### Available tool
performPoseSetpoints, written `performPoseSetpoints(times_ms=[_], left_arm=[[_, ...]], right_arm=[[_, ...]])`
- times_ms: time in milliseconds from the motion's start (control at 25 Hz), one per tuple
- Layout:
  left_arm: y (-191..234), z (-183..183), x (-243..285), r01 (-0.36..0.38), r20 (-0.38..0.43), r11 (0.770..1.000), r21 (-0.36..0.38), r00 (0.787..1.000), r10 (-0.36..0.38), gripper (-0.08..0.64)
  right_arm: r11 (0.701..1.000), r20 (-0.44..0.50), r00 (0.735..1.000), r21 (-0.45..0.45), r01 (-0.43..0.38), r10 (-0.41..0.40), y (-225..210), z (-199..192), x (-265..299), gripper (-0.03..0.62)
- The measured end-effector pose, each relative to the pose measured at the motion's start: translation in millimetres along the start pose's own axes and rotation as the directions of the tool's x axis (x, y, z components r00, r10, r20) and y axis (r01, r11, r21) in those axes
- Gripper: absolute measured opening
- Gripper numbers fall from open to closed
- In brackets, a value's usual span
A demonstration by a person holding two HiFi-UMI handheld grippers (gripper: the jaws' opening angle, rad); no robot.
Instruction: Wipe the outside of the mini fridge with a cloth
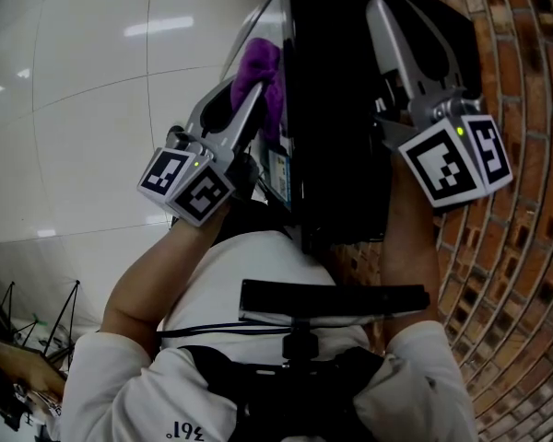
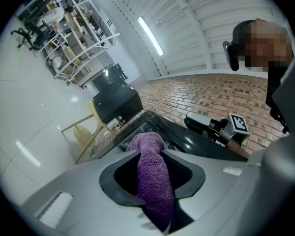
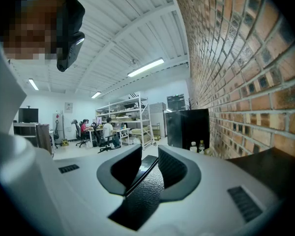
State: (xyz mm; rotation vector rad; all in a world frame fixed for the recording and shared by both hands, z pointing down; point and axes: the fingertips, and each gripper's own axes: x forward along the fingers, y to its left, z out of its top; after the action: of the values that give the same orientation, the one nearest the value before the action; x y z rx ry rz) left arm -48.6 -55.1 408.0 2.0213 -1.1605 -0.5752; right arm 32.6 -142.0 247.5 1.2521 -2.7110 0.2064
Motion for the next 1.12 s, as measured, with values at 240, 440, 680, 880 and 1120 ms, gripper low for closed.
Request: performPoseSetpoints(times_ms=[240, 440, 680, 880, 1120], left_arm=[[23, -17, -1, -0.038, -0.001, 0.999, 0.012, 0.999, 0.038, 0.109], [50, -40, -3, -0.079, -0.024, 0.997, 0.027, 0.997, 0.080, 0.109], [86, -69, -3, -0.123, -0.046, 0.992, 0.037, 0.991, 0.125, 0.107], [113, -92, -4, -0.147, -0.059, 0.988, 0.047, 0.987, 0.150, 0.107], [148, -122, -8, -0.191, -0.094, 0.981, 0.036, 0.977, 0.193, 0.107]], right_arm=[[1.000, -0.005, 1.000, -0.004, 0.002, -0.002, 0, 0, -1, 0.094], [1.000, -0.004, 1.000, -0.002, -0.012, 0.012, 2, 1, 0, 0.094], [1.000, 0.002, 1.000, 0.004, -0.030, 0.030, 5, 2, 3, 0.094], [0.999, -0.004, 0.999, 0.002, -0.036, 0.036, 6, 1, 3, 0.094], [0.999, -0.003, 0.999, 0.001, -0.038, 0.038, 7, 2, 4, 0.094]])
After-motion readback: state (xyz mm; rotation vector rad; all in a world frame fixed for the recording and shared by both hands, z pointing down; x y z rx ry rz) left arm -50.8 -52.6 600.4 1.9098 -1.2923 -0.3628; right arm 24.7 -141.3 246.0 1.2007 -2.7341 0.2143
